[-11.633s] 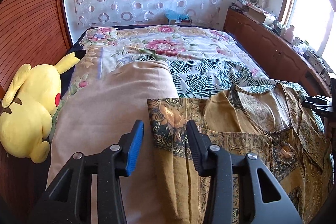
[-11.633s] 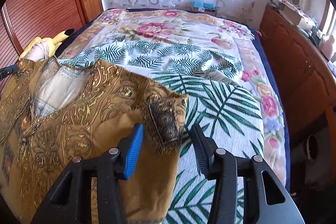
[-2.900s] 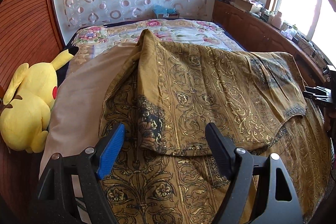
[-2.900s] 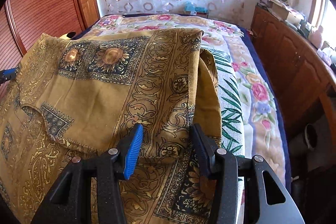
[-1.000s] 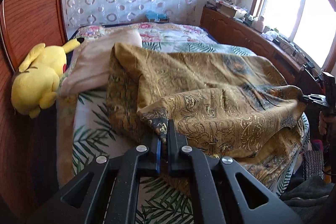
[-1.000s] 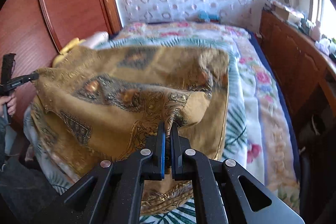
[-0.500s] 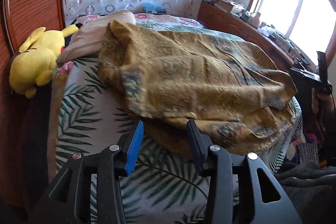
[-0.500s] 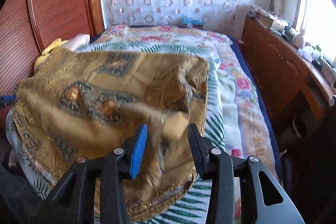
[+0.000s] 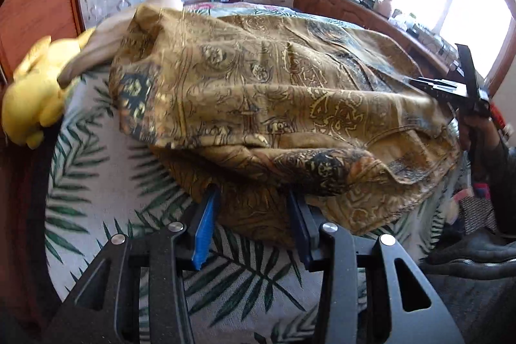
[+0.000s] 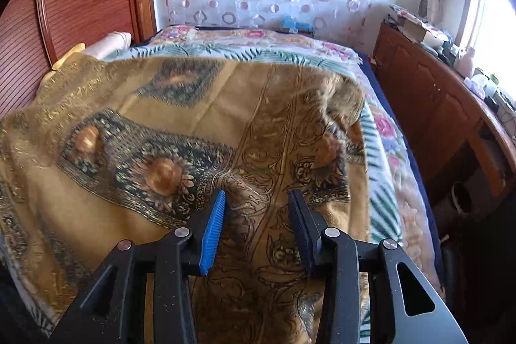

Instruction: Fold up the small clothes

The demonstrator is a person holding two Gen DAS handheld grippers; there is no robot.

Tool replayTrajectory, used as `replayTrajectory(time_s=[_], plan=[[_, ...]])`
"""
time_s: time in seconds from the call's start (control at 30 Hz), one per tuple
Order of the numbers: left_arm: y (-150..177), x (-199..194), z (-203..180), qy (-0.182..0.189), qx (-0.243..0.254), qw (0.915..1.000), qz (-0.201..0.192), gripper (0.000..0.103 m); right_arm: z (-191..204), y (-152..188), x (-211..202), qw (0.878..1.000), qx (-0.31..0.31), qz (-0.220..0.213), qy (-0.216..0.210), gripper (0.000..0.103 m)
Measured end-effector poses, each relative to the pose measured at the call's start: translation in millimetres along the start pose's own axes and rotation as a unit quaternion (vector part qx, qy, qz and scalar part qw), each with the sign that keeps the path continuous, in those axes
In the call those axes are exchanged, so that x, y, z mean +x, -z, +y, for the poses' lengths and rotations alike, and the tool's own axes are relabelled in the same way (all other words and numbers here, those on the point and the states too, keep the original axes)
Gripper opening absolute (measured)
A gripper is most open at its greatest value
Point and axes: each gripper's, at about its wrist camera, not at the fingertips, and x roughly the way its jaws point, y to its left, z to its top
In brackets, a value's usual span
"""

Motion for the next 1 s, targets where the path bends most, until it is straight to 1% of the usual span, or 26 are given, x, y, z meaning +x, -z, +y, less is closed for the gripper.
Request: replayTrajectory(time_s=[0.03, 0.07, 0.1, 0.13, 0.2, 0.23, 0.27, 0.33, 0.37, 0.43, 0.47, 0.5, 0.57, 0.63, 0.67, 0.7, 0.77, 0.83, 0.87, 0.93, 0.97, 1.0], plan=[[0, 1, -2, -0.008, 0.008, 0.9999, -0.003, 0.036, -2, 1, 3, 1.0, 0.006, 0.001, -0.005, 0.042], [0, 2, -3, -0.017, 0.012, 0.9998, -0.006, 0.027, -5, 1, 5, 1.0, 0.011, -0.001, -0.01, 0.042], [1, 1, -1, -0.02, 0.009, 0.9997, -0.007, 0.01, -7, 1, 6, 1.0, 0.014, -0.001, -0.013, 0.042], [2, -1, 2, -0.015, 0.004, 0.9998, -0.009, 0.008, -9, -2, 8, 1.0, 0.018, 0.0, -0.015, 0.042], [6, -11, 8, -0.011, -0.006, 0.9996, -0.027, 0.007, -11, -2, 12, 1.0, 0.019, -0.001, -0.018, 0.042], [10, -21, 11, -0.009, -0.012, 0.9988, -0.047, 0.006, -9, -3, 11, 1.0, 0.016, -0.001, -0.016, 0.042], [15, -30, 13, -0.008, -0.019, 0.9981, -0.059, 0.006, -8, -3, 9, 1.0, 0.013, -0.001, -0.013, 0.042], [23, -44, 18, -0.013, -0.03, 0.9966, -0.075, 0.006, -5, -2, 6, 1.0, 0.008, -0.002, -0.01, 0.042], [28, -51, 22, -0.007, -0.039, 0.9958, -0.083, 0.006, -6, -2, 4, 1.0, 0.009, -0.002, -0.01, 0.042], [36, -57, 26, 0.001, -0.048, 0.9959, -0.077, 0.006, -8, 0, -2, 1.0, 0.011, -0.002, -0.013, 0.042], [39, -56, 28, -0.001, -0.048, 0.9965, -0.069, 0.006, -9, 0, -3, 1.0, 0.011, -0.002, -0.013, 0.042], [43, -54, 31, -0.003, -0.049, 0.9974, -0.052, 0.006, -8, 0, -2, 1.0, 0.011, -0.002, -0.013, 0.042], [47, -51, 35, 0.001, -0.056, 0.9977, -0.037, 0.007, -8, 1, -3, 1.0, 0.01, -0.003, -0.012, 0.042], [50, -54, 36, -0.009, -0.057, 0.9977, -0.035, 0.007, -8, 1, -4, 1.0, 0.01, -0.003, -0.013, 0.042], [49, -58, 36, -0.022, -0.055, 0.9974, -0.041, 0.007, -9, 2, -4, 1.0, 0.011, -0.004, -0.013, 0.042], [50, -62, 34, -0.026, -0.055, 0.997, -0.049, 0.007, -9, 2, -4, 1.0, 0.011, -0.004, -0.013, 0.042], [44, -74, 38, -0.024, -0.064, 0.9949, -0.075, 0.012, -9, 2, -5, 1.0, 0.01, -0.003, -0.013, 0.043], [38, -79, 41, -0.032, -0.065, 0.9932, -0.09, 0.023, -9, 2, -5, 1.0, 0.01, -0.003, -0.013, 0.043], [33, -78, 42, -0.038, -0.065, 0.9926, -0.095, 0.026, -9, 2, -5, 1.0, 0.01, -0.003, -0.013, 0.043], [23, -72, 43, -0.045, -0.069, 0.9919, -0.096, 0.032, -9, 2, -5, 1.0, 0.01, -0.003, -0.013, 0.043], [17, -65, 43, -0.042, -0.067, 0.9924, -0.094, 0.034, -9, 2, -5, 1.0, 0.01, -0.003, -0.013, 0.043], [13, -61, 43, -0.042, -0.064, 0.9931, -0.089, 0.039, -9, 2, -5, 1.0, 0.01, -0.003, -0.013, 0.043]])
